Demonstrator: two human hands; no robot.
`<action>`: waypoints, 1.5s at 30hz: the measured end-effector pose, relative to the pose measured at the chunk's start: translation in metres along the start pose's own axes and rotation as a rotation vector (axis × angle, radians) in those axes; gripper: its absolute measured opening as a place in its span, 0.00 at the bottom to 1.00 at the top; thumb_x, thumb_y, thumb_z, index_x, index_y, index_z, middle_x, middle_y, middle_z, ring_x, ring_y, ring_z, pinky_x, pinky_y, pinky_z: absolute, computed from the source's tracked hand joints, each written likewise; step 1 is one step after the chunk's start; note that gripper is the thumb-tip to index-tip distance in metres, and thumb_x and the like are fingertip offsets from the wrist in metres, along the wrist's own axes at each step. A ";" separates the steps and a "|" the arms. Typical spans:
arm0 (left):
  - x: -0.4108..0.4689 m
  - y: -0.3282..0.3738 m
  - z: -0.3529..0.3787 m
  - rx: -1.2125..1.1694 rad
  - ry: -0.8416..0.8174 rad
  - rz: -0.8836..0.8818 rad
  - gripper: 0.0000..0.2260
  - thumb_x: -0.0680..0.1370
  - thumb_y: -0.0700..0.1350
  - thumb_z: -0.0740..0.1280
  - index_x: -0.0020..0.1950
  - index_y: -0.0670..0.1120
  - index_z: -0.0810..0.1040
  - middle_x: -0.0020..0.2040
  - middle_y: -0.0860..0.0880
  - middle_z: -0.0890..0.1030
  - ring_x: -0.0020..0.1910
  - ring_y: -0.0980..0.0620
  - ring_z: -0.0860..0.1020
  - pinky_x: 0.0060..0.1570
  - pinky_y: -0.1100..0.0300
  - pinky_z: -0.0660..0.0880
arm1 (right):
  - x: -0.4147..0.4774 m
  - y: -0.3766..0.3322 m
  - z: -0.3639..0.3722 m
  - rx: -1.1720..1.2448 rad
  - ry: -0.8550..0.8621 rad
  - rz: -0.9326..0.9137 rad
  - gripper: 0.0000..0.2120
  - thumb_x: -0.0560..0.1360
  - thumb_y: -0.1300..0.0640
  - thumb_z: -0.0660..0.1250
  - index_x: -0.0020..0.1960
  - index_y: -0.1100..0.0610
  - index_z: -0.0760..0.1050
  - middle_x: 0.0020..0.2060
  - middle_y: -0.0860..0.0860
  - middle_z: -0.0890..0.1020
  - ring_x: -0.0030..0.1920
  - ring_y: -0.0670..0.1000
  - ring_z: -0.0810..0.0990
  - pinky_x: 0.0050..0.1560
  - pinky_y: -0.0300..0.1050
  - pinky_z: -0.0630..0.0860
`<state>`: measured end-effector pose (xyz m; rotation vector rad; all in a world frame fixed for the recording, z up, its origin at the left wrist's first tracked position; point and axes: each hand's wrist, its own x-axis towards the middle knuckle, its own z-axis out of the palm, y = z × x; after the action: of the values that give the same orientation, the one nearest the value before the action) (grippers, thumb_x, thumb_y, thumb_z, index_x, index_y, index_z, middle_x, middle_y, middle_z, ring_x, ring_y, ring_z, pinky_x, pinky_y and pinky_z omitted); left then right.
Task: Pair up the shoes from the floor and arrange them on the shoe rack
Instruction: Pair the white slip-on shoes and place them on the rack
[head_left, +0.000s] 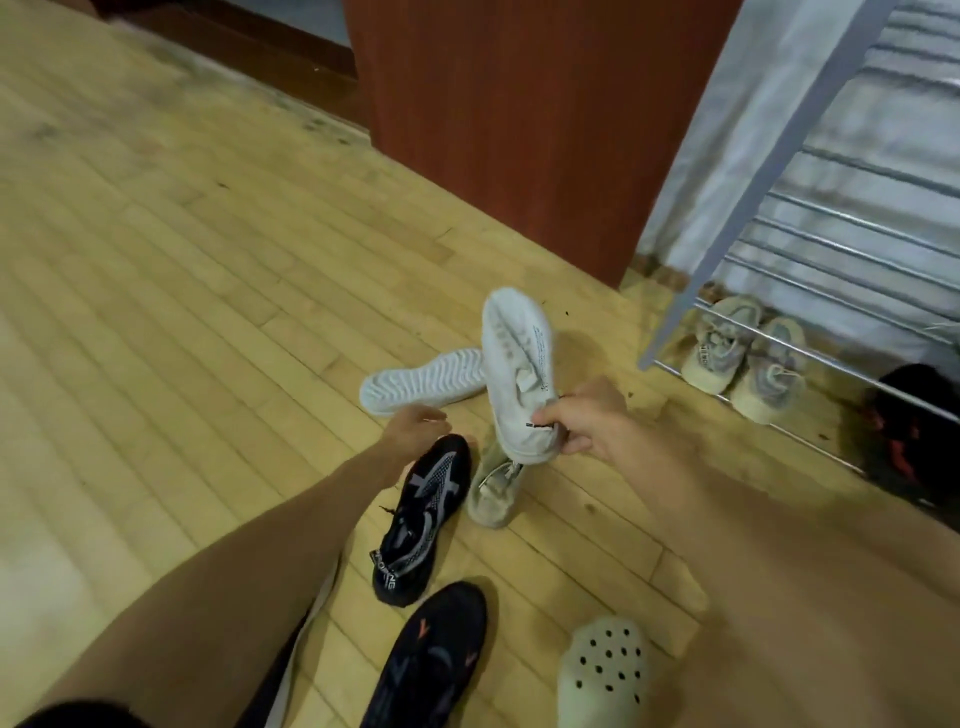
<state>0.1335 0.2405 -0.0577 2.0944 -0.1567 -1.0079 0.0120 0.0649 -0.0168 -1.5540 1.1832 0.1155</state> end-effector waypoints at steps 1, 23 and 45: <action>0.012 -0.007 0.000 0.051 0.022 0.002 0.17 0.77 0.43 0.66 0.65 0.43 0.75 0.63 0.44 0.76 0.60 0.46 0.75 0.56 0.56 0.71 | 0.008 0.006 0.005 0.014 -0.006 0.015 0.23 0.63 0.63 0.78 0.57 0.65 0.78 0.45 0.58 0.83 0.37 0.56 0.82 0.26 0.44 0.80; 0.152 -0.032 -0.007 -0.922 0.406 -0.353 0.22 0.75 0.50 0.70 0.66 0.45 0.73 0.50 0.49 0.79 0.42 0.54 0.76 0.43 0.62 0.72 | 0.108 0.089 0.005 -0.047 -0.075 0.187 0.21 0.62 0.57 0.79 0.53 0.62 0.81 0.47 0.57 0.85 0.43 0.56 0.84 0.42 0.53 0.84; 0.143 -0.035 0.045 -0.573 0.352 -0.413 0.24 0.75 0.48 0.69 0.68 0.42 0.68 0.56 0.43 0.75 0.55 0.45 0.76 0.53 0.51 0.75 | 0.064 0.097 -0.007 0.000 -0.029 0.222 0.20 0.66 0.61 0.77 0.56 0.63 0.81 0.51 0.59 0.84 0.49 0.57 0.83 0.46 0.49 0.82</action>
<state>0.1909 0.1775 -0.1860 1.7528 0.6884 -0.7701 -0.0293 0.0332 -0.1207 -1.4119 1.3299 0.2837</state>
